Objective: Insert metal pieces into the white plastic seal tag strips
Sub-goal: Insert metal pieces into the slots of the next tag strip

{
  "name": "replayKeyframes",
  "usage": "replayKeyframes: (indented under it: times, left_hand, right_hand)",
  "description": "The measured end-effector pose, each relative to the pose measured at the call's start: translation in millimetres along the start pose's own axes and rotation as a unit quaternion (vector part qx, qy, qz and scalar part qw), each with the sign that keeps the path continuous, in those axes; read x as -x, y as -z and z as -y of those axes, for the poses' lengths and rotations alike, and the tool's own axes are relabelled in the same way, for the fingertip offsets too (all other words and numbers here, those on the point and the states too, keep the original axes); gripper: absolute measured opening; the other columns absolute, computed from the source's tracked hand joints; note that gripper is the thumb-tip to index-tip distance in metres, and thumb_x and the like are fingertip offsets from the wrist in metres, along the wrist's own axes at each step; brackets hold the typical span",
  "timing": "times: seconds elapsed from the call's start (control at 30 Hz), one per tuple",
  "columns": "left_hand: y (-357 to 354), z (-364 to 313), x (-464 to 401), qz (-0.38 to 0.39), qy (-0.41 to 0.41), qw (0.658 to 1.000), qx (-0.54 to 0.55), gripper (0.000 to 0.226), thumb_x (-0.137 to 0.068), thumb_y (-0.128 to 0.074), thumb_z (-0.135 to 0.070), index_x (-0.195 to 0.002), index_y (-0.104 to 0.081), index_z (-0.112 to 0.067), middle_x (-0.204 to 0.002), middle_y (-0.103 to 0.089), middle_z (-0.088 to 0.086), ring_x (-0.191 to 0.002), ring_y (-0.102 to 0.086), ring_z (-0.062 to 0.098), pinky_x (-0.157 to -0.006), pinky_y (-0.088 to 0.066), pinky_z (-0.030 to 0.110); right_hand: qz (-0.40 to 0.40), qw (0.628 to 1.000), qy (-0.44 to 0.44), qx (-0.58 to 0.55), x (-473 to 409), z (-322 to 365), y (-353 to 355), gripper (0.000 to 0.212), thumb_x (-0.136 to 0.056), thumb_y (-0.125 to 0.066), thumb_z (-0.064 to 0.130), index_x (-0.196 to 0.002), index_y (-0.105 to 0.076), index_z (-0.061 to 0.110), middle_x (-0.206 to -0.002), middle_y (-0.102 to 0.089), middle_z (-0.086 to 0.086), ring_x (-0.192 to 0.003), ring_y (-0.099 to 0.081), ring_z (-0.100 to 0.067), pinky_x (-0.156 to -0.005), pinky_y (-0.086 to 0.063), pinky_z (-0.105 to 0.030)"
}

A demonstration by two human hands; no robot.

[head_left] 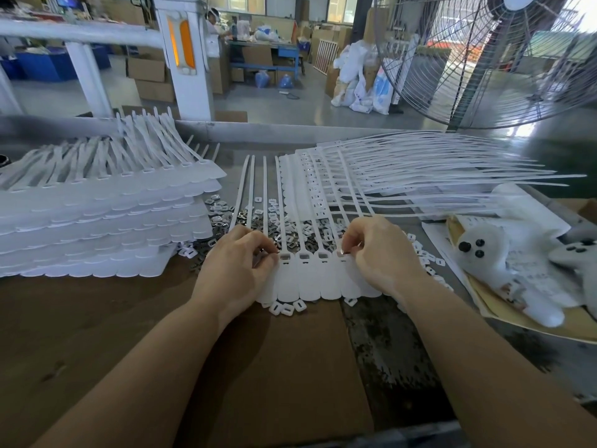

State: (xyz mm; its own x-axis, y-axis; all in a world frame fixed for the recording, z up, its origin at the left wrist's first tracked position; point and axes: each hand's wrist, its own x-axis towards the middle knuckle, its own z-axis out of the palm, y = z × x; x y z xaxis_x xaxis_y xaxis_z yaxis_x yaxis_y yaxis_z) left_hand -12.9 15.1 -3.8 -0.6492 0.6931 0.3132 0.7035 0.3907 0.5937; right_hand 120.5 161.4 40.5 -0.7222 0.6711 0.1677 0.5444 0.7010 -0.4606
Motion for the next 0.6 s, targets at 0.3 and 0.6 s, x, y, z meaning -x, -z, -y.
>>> replayKeyframes:
  times: [0.3, 0.6]
  left_hand:
    - [-1.0, -0.5, -0.7, -0.004, -0.002, 1.0, 0.002, 0.007, -0.088, -0.06, -0.032, -0.086, -0.056, -0.037, -0.087, -0.041, -0.021, -0.092, -0.047, 0.009, -0.086, -0.042, 0.027]
    - [-1.1, 0.0, 0.2, -0.01, 0.001, 1.0, 0.006, 0.008, -0.088, -0.06, -0.031, -0.085, -0.056, -0.037, -0.086, -0.042, -0.02, -0.091, -0.046, 0.009, -0.083, -0.041, 0.027]
  right_hand:
    - [0.013, 1.0, 0.001, 0.019, -4.0, -2.0, -2.7, 0.03, -0.087, -0.051, -0.001, -0.08, -0.071, 0.02, -0.091, -0.067, 0.002, -0.07, -0.053, -0.012, -0.069, -0.046, -0.026]
    - [-0.004, 1.0, -0.001, -0.013, -5.8, -3.3, -2.0, 0.03, -0.084, -0.054, -0.005, -0.078, -0.072, 0.019, -0.083, -0.064, 0.006, -0.079, -0.059, -0.01, -0.078, -0.052, -0.028]
